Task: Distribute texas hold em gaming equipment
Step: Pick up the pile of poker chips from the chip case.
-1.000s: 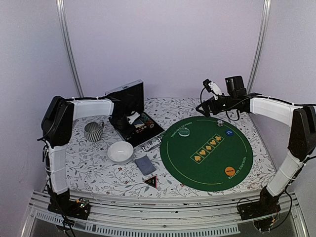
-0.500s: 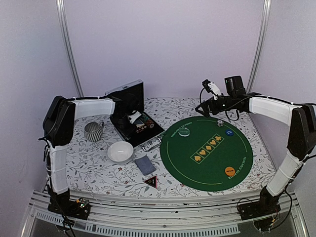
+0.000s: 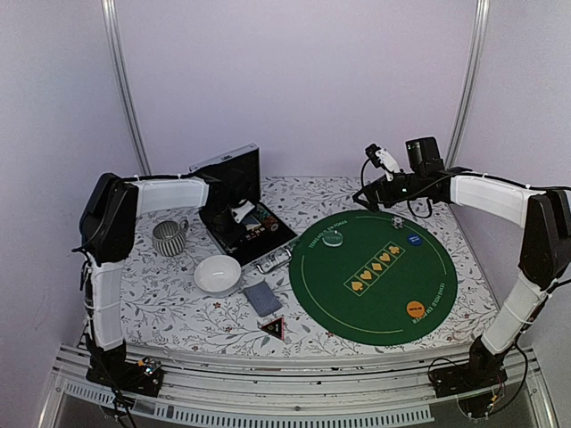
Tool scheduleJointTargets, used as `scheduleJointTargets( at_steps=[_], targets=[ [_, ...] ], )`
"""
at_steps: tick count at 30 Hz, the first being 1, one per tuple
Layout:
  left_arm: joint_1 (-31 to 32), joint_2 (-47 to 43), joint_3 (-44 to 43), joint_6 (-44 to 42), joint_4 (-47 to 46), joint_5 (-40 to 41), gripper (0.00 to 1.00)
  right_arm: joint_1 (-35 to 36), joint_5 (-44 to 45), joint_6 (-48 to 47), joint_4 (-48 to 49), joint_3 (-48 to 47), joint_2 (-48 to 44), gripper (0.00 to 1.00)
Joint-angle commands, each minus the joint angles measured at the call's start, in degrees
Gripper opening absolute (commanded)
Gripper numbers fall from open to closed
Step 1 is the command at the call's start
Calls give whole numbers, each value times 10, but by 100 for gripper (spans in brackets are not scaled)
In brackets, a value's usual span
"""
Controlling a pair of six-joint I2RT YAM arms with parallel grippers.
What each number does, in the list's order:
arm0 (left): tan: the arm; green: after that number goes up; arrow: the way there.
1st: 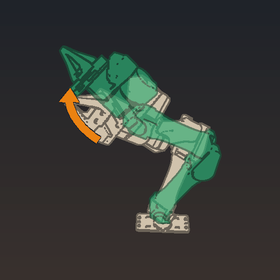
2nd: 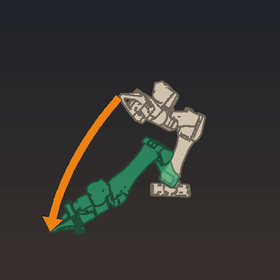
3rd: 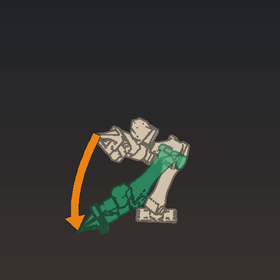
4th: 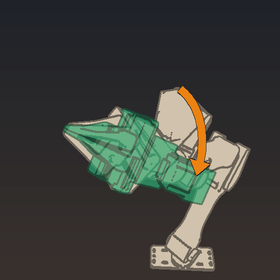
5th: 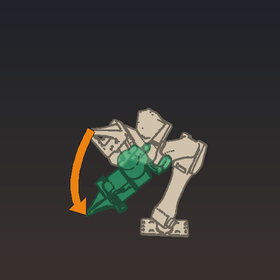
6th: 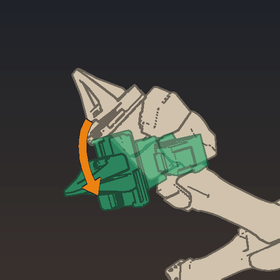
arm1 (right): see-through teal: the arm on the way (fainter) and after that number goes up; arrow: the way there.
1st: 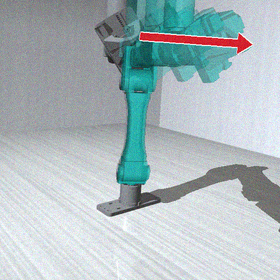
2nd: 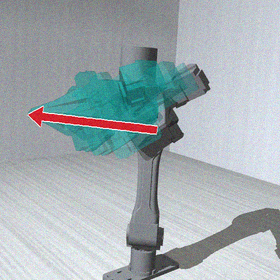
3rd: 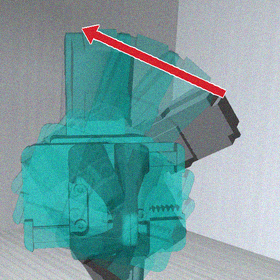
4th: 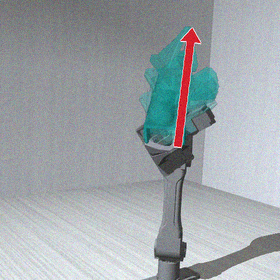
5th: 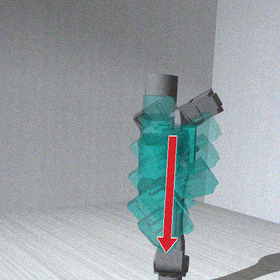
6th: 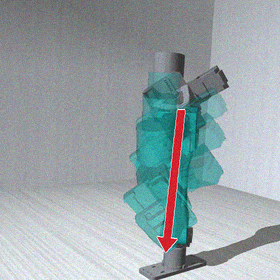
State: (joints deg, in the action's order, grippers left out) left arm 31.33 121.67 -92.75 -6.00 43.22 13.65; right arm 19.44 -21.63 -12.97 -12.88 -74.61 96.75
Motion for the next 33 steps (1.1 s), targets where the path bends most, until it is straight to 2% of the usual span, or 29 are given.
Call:
scheduleJointTargets(
  at_steps=[1, 9, 20, 28, 33],
  targets=[
    [0, -1, 4, 14, 24, -30, 52, 0, -10, -4, -6, -8, 3, 99],
    [13, -26, 31, 23, 16, -18, 48, 0, -14, -4, -5, -9, 1, 99],
    [21, -40, 43, 23, 2, 0, 46, 0, -18, 0, -6, -11, 6, 99],
    [12, -21, 25, 3, -8, 29, 54, 0, -14, -2, -7, -8, 2, 99],
    [0, -3, 6, -3, 1, 20, 54, -1, -14, -2, -9, -8, 0, 99]
  ],
)
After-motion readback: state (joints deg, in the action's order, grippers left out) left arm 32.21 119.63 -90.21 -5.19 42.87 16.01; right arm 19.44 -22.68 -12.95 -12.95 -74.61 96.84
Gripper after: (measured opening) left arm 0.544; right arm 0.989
